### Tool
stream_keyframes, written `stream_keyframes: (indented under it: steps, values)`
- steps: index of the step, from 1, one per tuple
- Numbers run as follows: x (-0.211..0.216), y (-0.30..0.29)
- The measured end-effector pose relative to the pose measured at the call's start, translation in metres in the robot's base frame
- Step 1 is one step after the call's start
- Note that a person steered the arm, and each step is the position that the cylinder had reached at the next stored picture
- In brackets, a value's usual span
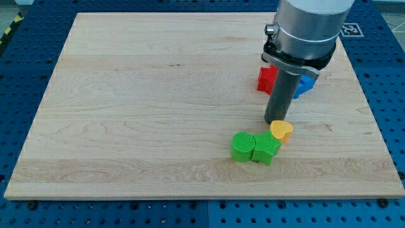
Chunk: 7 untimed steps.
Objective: Move your arm to separate the yellow hexagon and red circle
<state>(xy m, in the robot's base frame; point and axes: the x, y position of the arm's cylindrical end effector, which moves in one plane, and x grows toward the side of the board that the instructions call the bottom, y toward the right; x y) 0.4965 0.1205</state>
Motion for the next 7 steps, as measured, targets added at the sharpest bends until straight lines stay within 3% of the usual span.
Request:
stream_keyframes:
  steps: [3,7]
  values:
    - [-0.008,0.021]
    - [-0.091,0.117]
